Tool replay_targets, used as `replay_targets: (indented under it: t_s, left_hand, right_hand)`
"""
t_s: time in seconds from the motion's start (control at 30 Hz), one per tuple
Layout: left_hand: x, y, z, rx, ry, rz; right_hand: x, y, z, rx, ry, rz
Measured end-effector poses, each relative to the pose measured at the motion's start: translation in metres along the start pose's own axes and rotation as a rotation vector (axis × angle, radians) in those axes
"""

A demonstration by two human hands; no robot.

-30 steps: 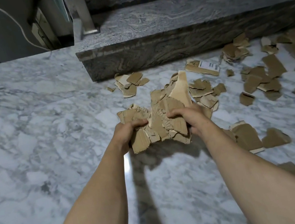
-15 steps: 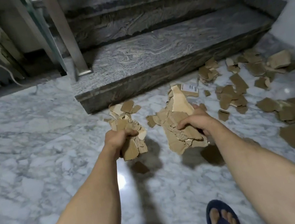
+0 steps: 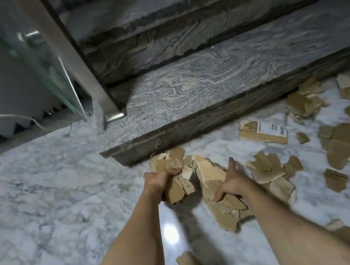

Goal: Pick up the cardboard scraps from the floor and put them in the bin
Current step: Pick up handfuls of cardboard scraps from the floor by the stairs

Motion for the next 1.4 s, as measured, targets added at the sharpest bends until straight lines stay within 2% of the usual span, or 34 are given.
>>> replay_targets:
  t_s: [0.13,0.2,0.47,0.53,0.57,0.7,0.77,0.8,0.93,1.1,1.17,1.23,1.3,1.4]
  left_hand:
    - [0.141,-0.005,-0.001,0.071,-0.096,0.02]
    - [0.13,-0.013,-0.005,0.122,-0.104,0.037]
    - [0.13,-0.029,0.001,0.388,-0.336,-0.052]
    - [0.11,-0.035,0.003,0.433,-0.337,-0.122]
    - [0.105,-0.036,0.003,0.429,-0.292,-0.175]
    - [0.094,-0.027,0.017,0.186,0.031,-0.292]
    - [0.086,-0.02,0.026,0.089,0.16,-0.308]
    - [0.08,-0.016,0.028,0.086,0.22,-0.303]
    - [0.059,0.001,0.026,0.147,0.431,-0.217]
    - [0.051,0.027,0.039,0.282,0.509,-0.068]
    - [0.056,0.035,0.049,0.351,0.435,-0.058]
    - [0.064,0.039,0.062,0.425,0.292,-0.083]
    - [0.073,0.04,0.076,0.471,0.169,-0.094]
    - [0.086,0.029,0.086,0.413,0.069,-0.154]
  right_hand:
    - [0.031,-0.012,-0.017,-0.214,-0.089,-0.073]
    - [0.03,-0.014,-0.021,-0.263,-0.111,-0.086]
    - [0.026,0.021,-0.023,-0.469,-0.287,0.02]
    - [0.025,0.021,-0.023,-0.34,-0.25,0.059]
    - [0.026,0.018,-0.023,-0.183,-0.196,0.082]
    - [0.025,0.017,-0.008,0.557,-0.124,0.177]
    - [0.022,0.03,-0.007,0.797,-0.052,0.205]
    - [0.02,0.039,-0.011,0.842,-0.003,0.205]
    - [0.014,0.063,-0.046,0.782,0.208,0.171]
    - [0.013,0.065,-0.061,0.726,0.202,0.203]
    - [0.015,0.063,-0.057,0.692,0.159,0.22]
    - [0.02,0.059,-0.042,0.644,0.047,0.227]
    - [0.028,0.059,-0.026,0.447,-0.039,0.227]
    - [0.045,0.074,-0.026,0.076,0.034,0.234]
Point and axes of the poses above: each hand's wrist, its own x-axis towards the middle knuckle, its own z-axis out of the back of the hand, y = z × x, the point moved 7 cm from there along x, towards the middle knuckle, and after that the axes turned 10 degrees about z, right-handed, at the moved point
